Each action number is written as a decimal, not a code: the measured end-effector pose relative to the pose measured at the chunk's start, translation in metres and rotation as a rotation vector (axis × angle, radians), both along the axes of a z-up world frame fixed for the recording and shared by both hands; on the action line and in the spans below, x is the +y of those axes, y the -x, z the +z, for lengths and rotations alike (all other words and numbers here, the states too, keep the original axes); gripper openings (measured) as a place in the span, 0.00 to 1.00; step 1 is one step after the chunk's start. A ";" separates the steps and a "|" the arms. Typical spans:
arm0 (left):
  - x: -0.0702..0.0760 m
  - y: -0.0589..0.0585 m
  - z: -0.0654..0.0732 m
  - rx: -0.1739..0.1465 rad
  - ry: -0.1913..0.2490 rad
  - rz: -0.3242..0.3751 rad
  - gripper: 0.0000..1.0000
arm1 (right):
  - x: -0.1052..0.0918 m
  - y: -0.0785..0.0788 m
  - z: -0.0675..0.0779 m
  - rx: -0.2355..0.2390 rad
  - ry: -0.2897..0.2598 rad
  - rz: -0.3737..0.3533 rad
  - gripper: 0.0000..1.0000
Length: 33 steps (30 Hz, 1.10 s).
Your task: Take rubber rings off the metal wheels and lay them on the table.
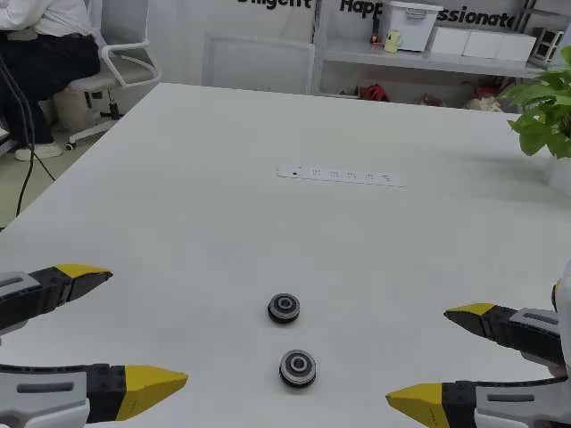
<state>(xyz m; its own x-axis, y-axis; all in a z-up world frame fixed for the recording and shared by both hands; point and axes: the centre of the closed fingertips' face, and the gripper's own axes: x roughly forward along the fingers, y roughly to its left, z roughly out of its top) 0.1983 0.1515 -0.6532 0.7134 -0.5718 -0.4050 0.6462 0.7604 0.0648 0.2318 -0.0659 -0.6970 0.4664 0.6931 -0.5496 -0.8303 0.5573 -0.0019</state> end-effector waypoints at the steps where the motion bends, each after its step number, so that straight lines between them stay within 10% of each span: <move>1: 0.000 0.001 0.000 -0.001 -0.001 0.000 0.86 | 0.000 0.000 0.000 0.002 0.000 -0.001 0.72; 33: 0.002 0.007 -0.003 0.012 -0.014 -0.010 0.86 | 0.001 0.007 0.003 -0.021 0.016 0.027 0.71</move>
